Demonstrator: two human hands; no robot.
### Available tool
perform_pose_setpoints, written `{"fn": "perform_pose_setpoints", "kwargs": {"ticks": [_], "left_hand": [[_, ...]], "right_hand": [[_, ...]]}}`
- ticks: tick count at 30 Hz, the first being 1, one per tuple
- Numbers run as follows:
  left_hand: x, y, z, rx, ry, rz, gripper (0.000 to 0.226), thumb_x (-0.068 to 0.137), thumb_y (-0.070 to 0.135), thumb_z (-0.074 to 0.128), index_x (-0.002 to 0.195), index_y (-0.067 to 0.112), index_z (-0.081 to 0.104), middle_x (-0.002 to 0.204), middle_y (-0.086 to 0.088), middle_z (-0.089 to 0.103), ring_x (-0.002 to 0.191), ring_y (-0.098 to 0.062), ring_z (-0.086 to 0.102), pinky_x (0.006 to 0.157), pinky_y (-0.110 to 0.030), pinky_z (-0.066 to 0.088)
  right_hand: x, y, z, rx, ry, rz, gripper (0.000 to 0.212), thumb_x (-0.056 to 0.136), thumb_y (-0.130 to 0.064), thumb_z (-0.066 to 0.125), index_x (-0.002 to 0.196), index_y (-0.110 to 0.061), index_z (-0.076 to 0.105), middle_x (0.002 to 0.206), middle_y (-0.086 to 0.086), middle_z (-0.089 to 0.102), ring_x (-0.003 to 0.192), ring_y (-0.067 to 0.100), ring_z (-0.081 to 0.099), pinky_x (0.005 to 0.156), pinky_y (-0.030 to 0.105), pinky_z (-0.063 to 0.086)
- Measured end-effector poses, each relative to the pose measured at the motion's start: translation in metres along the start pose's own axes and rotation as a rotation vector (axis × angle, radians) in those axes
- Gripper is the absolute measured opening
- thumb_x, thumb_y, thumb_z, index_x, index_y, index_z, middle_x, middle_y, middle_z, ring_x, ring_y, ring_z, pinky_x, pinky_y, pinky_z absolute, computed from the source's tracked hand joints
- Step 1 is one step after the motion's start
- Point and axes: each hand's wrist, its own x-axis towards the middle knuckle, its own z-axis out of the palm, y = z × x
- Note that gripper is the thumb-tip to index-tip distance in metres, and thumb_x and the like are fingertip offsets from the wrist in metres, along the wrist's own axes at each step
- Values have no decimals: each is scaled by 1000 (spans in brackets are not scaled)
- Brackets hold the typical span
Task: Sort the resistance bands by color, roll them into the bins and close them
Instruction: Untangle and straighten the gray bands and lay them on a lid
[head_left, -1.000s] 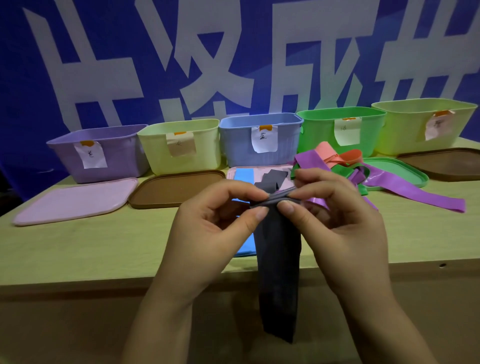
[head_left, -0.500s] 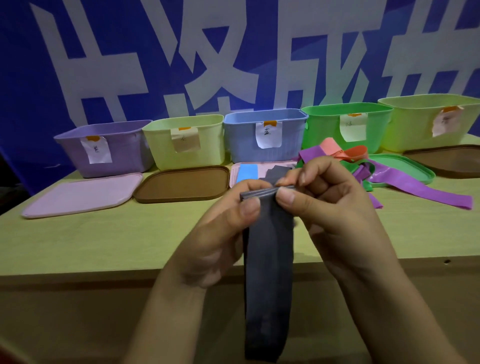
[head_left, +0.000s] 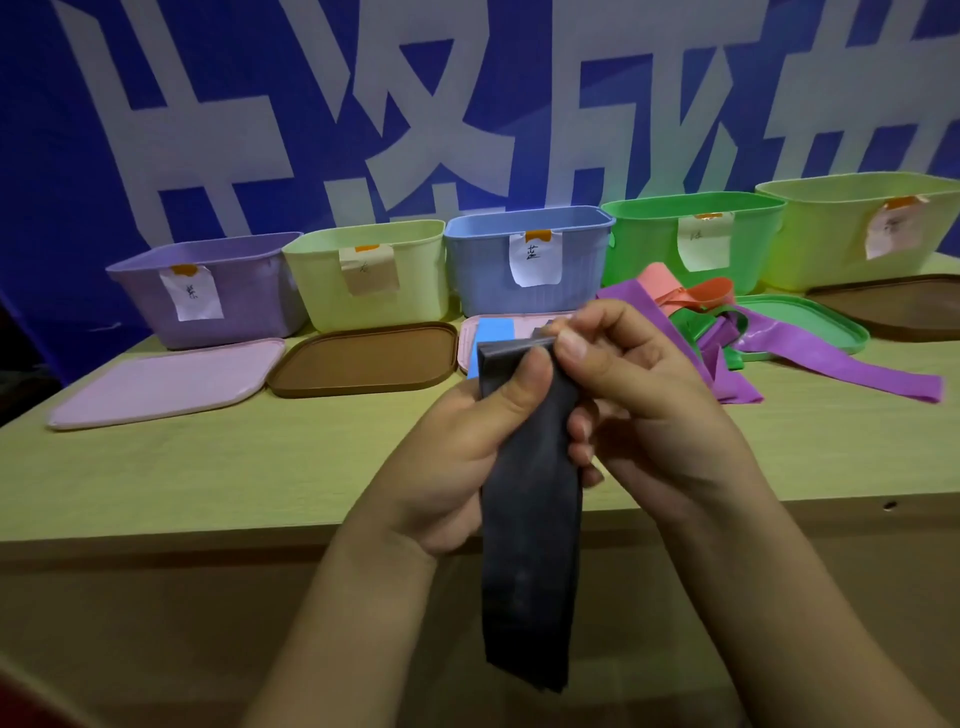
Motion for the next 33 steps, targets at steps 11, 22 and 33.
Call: {"fn": "perform_pose_setpoints", "kwargs": {"ticks": [11, 22, 33], "left_hand": [[10, 16, 2, 281, 262, 221, 23, 77, 24, 55, 84, 4, 64, 65, -5, 63, 64, -17, 65, 68, -27, 56], [14, 22, -11, 56, 119, 77, 27, 88, 28, 45, 89, 3, 57, 65, -3, 57, 56, -12, 58, 61, -28, 56], [23, 35, -22, -11, 15, 36, 36, 99, 29, 35, 93, 3, 59, 66, -1, 56, 56, -10, 55, 60, -25, 52]], "right_hand": [[-18, 46, -1, -149, -300, 355, 32, 91, -30, 51, 97, 0, 60, 80, 11, 71, 73, 21, 69, 70, 29, 56], [-20, 59, -3, 271, -465, 523, 33, 94, -31, 45, 104, -5, 63, 85, 12, 70, 77, 19, 69, 76, 35, 57], [-26, 93, -14, 456, -697, 596, 85, 76, -77, 42, 112, -2, 58, 97, 13, 67, 91, 23, 64, 90, 42, 46]]}}
